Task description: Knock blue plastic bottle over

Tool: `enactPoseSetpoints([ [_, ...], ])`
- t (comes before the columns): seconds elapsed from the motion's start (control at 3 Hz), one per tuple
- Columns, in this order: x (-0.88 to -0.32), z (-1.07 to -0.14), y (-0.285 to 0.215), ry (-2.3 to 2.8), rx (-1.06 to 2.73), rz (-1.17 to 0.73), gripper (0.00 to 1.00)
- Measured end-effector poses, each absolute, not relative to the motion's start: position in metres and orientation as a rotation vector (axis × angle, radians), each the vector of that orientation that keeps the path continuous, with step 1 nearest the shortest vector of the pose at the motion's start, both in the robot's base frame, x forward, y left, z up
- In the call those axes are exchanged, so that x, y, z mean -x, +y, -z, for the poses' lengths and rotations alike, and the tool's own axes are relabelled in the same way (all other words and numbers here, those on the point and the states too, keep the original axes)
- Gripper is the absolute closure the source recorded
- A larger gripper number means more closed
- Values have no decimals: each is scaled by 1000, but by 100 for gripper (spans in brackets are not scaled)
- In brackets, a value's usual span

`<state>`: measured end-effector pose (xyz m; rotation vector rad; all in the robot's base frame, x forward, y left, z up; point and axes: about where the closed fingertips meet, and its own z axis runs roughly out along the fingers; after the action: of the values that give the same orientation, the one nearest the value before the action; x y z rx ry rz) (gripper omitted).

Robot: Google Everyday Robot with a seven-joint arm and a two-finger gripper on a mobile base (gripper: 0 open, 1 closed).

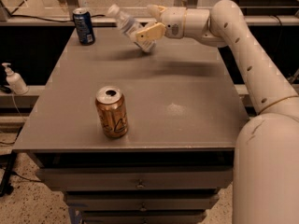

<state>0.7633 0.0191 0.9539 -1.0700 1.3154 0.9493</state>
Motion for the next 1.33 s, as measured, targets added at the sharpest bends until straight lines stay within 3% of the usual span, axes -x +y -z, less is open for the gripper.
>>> enactPoseSetpoints([
  [0.67, -757, -946, 17, 1329, 1065, -971, 0],
  [1.33, -755, -949, -24, 1386, 1126, -832, 0],
])
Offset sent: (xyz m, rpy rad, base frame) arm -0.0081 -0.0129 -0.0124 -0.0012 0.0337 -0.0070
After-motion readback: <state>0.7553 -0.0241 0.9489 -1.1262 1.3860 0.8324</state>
